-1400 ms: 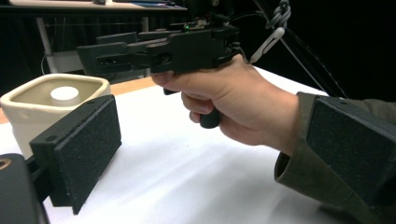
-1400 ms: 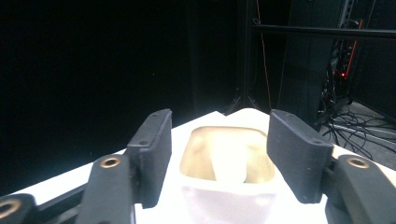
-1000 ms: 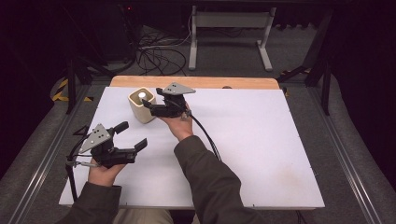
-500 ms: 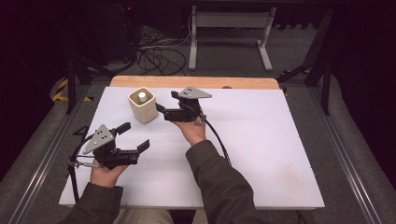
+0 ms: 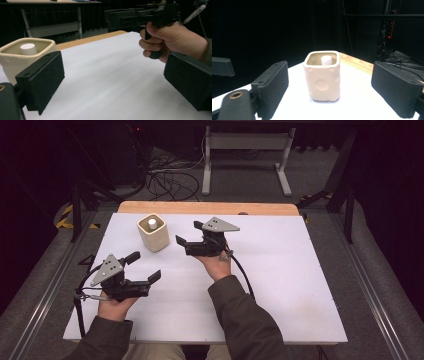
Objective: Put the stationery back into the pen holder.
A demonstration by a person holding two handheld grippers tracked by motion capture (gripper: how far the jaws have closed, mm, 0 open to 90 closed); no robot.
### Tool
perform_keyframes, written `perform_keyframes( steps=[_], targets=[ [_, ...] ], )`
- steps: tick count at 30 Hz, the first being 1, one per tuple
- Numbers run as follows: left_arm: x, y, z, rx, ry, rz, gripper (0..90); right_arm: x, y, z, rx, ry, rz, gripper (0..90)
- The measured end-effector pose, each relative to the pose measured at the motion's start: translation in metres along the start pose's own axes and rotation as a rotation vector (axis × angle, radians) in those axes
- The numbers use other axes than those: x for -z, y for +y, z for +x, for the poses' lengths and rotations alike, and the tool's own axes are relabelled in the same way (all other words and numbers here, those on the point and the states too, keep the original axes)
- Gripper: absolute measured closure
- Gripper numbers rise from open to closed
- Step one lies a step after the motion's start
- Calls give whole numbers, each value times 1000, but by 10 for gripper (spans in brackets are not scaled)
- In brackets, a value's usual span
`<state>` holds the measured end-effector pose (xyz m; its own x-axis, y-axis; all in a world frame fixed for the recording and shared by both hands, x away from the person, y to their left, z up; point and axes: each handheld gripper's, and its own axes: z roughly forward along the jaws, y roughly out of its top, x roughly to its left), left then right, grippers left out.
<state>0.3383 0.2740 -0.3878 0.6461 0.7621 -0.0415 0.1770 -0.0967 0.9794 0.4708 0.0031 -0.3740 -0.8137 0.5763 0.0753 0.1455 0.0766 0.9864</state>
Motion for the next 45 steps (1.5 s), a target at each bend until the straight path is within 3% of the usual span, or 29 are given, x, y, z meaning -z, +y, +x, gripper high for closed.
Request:
perform_keyframes(
  steps=[11,45],
  targets=[
    [1,2,-3,1,2,-7,40,31,1,4,-17,13,-34,91],
    [1,3,-7,-12,-3,-3,36,115,-12,-2,-49,-48,-88,35]
  ],
)
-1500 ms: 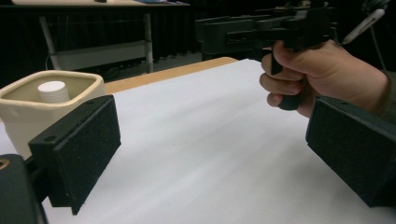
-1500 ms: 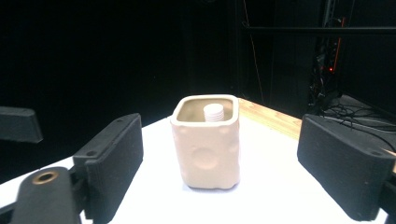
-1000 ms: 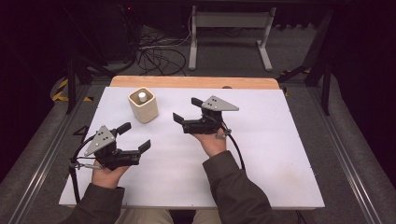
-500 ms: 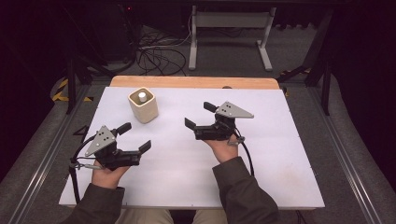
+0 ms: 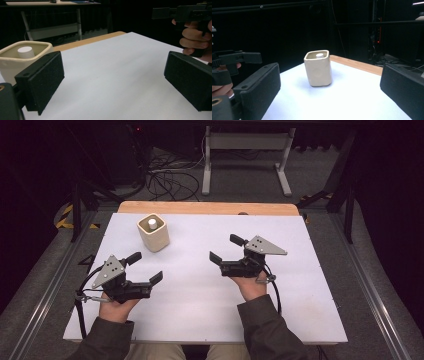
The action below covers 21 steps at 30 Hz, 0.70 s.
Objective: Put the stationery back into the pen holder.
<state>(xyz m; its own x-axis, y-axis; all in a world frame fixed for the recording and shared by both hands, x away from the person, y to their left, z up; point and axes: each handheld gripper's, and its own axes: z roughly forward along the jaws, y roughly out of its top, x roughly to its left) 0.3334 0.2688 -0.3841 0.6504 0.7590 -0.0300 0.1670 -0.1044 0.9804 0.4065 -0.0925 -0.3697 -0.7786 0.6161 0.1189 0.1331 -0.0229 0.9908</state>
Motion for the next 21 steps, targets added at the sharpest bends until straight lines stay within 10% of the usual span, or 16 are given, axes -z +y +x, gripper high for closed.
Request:
perform_keyframes(
  steps=[21],
  targets=[
    [4,2,-1,-9,3,0,34,49,-4,-20,-25,-45,-28,23]
  ],
)
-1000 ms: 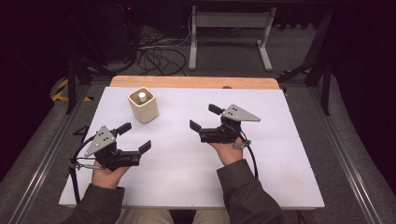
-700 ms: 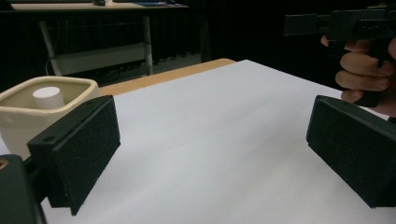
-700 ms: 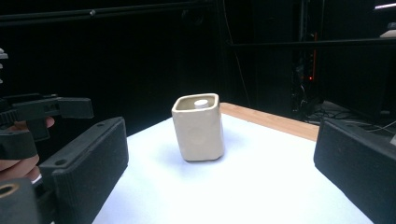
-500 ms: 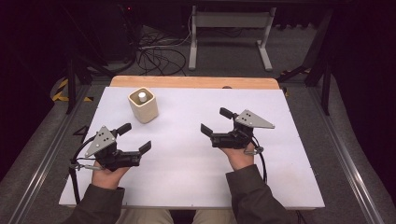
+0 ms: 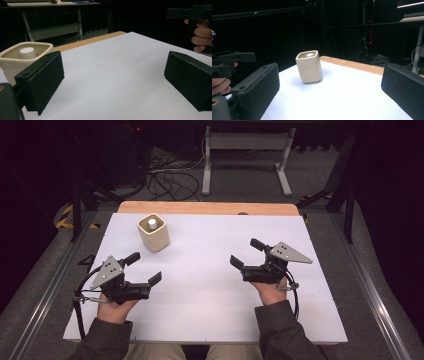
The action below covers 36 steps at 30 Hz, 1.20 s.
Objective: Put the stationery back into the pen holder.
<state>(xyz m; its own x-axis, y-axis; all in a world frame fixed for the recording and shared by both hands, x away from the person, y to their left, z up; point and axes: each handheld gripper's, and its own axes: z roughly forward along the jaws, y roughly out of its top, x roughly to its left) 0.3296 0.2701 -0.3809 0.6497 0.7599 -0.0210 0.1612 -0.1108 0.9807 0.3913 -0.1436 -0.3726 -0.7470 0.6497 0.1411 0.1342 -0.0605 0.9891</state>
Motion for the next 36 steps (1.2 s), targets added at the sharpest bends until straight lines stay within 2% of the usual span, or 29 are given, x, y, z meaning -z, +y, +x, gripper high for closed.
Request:
perform_keyframes(
  steps=[12,15,20,25,27,36],
  targets=[
    [2,2,0,1,-1,-10,34,23,-2,-8,-6,-39,-7,17],
    [3,2,1,16,-9,-13,32,28,-3,-9,-8,-50,-4,16],
    [4,3,1,17,-15,-11,29,38,-4,-12,-8,-61,-4,16],
    [4,4,1,15,-17,-5,29,48,-6,-17,-14,-83,-25,16],
    [3,4,0,28,-23,-10,28,51,-6,-18,-19,-92,-28,16],
    [7,6,1,15,-15,-20,27,65,-9,-23,-32,-114,-42,18]
  ],
)
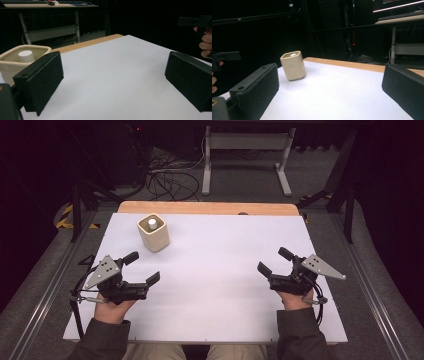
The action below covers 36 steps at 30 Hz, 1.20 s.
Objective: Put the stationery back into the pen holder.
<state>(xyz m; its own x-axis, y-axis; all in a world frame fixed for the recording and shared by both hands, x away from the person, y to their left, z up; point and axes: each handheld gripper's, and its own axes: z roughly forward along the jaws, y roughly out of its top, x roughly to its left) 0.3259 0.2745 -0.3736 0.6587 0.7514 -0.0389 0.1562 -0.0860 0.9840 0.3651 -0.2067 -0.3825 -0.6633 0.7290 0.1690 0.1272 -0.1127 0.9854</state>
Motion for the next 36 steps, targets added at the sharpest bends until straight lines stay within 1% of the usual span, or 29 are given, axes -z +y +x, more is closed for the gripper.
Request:
perform_keyframes(
  steps=[2,8,10,12,14,17,20,22,25,27,30,36],
  targets=[
    [2,0,1,3,10,-3,25,3,0,-2,-5,-8,0,19],
    [4,0,4,34,13,-13,20,11,-2,-6,-10,-25,-1,19],
    [5,1,4,38,13,-17,20,13,-3,-9,3,-45,2,19],
    [7,2,5,39,15,-26,21,15,-5,-12,-10,-54,3,19],
    [8,3,6,41,18,-33,22,17,-6,-14,-13,-60,0,19],
    [9,2,7,41,20,-35,22,18,-5,-14,-11,-63,-4,19],
    [9,2,7,29,24,-29,23,17,-4,-13,-11,-57,-3,19],
    [9,1,7,25,27,-24,25,17,-4,-13,-2,-55,2,19],
    [10,0,8,26,40,-20,25,16,-5,-13,-6,-54,10,18],
    [12,1,8,26,46,-24,25,15,-7,-14,2,-57,24,15],
    [14,1,10,33,46,-32,25,13,-9,-14,-4,-57,31,15],
    [13,-2,10,31,46,-18,25,10,-10,-14,6,-54,40,12]
  ],
)
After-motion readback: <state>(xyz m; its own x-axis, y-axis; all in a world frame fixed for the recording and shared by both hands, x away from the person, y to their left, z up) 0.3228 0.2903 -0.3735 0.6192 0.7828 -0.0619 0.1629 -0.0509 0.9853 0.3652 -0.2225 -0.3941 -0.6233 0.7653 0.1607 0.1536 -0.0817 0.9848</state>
